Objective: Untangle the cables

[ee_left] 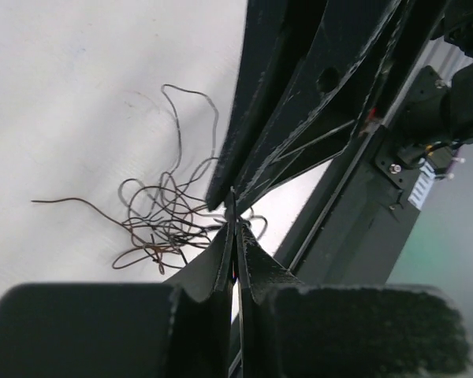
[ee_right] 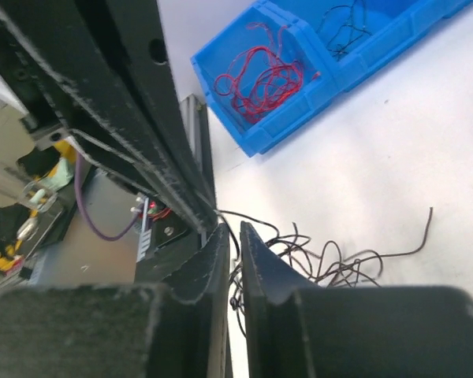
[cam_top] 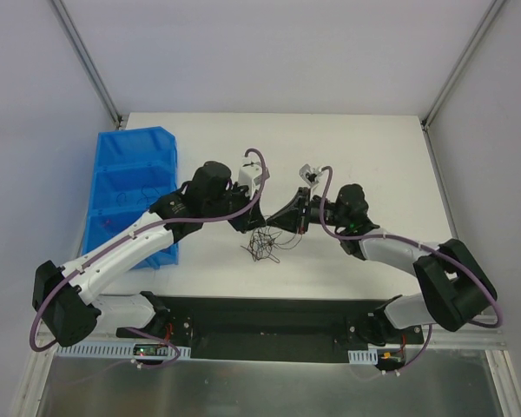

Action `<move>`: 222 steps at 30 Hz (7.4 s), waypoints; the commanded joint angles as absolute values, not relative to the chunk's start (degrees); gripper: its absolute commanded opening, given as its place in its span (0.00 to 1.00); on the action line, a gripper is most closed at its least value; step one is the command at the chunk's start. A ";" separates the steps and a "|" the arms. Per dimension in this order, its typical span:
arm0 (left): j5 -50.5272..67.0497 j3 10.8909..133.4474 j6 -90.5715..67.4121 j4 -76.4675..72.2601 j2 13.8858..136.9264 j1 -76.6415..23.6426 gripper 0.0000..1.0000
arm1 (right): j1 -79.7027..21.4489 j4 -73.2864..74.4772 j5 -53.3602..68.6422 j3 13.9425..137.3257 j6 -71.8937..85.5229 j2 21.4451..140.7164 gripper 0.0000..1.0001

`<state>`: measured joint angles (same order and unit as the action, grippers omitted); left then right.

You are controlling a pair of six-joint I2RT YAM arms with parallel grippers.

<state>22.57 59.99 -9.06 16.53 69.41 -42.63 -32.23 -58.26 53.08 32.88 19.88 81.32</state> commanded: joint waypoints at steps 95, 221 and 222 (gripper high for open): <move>-81.74 105.56 41.66 6.15 39.63 -49.30 0.00 | -1.94 -9.41 -6.06 30.59 17.14 74.10 0.84; -37.17 129.21 1.76 53.88 62.76 -34.89 0.00 | -0.62 20.48 -6.76 58.54 8.53 95.81 0.74; -37.09 127.46 1.15 53.88 62.32 -34.89 0.00 | -0.62 20.13 -7.20 58.01 8.53 94.67 0.76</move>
